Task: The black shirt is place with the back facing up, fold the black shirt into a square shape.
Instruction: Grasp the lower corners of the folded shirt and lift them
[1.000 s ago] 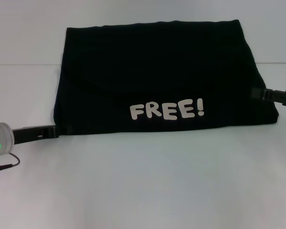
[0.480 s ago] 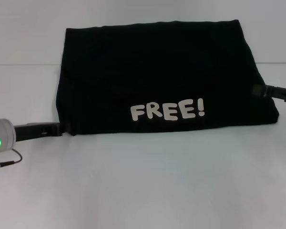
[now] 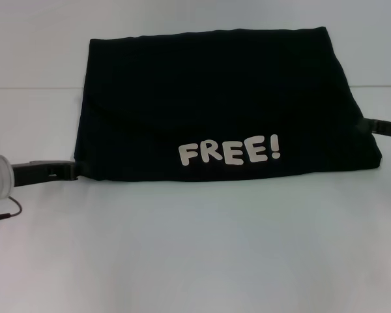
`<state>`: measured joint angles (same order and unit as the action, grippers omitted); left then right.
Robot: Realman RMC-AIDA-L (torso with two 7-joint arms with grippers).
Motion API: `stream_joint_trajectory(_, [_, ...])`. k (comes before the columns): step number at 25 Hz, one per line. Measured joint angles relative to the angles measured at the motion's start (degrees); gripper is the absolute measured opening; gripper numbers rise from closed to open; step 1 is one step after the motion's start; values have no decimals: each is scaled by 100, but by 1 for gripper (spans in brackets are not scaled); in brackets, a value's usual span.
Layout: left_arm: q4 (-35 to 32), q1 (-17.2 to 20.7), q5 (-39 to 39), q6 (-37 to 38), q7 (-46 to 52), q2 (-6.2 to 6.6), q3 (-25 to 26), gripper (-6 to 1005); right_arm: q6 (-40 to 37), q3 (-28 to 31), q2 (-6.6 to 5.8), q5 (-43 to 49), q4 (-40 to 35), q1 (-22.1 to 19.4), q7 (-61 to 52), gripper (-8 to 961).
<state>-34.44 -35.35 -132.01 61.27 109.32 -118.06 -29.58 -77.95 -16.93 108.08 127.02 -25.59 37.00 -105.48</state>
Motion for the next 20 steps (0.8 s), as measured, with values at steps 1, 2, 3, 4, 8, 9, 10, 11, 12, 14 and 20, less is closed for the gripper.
stream_joint_trajectory(1, [-51, 18, -27, 13, 3, 6, 2, 1, 134, -2, -17, 113, -53, -11, -157, 610])
stream_joint_trajectory(2, [-100, 34, -54, 33, 4, 10, 2, 1, 273, -3, -27, 266, -124, -24, -335, 610])
stream_joint_trajectory(3, [-143, 49, -85, 52, 5, 16, 3, 1, 377, -2, -35, 396, -209, -42, -469, 610])
stream_joint_trajectory(4, [-174, 57, -117, 68, 6, 26, 7, 2, 437, -3, -38, 498, -274, -56, -560, 610])
stream_joint_trajectory(8, [-208, 69, -175, 89, 12, 55, 17, 2, 495, -3, -52, 706, -411, -110, -627, 610])
stream_joint_trajectory(9, [-209, 69, -177, 91, 12, 55, 13, 3, 510, -3, -57, 729, -414, -122, -629, 610])
stream_joint_trajectory(10, [-211, 70, -179, 99, 11, 55, 5, 3, 532, -3, -63, 760, -415, -134, -639, 610])
stream_joint_trajectory(11, [-212, 71, -179, 115, 11, 55, 1, 3, 553, -3, -66, 818, -415, -140, -668, 610])
stream_joint_trajectory(12, [-211, 72, -179, 148, 6, 55, 1, 3, 574, -3, -66, 876, -416, -145, -695, 610])
stream_joint_trajectory(14, [-204, 72, -176, 199, -3, 55, 5, 4, 627, -3, -66, 1046, -416, -143, -758, 610])
stream_joint_trajectory(20, [-204, 71, -131, 293, -21, 50, 18, 5, 978, -77, 80, 1200, -401, -37, -699, 610])
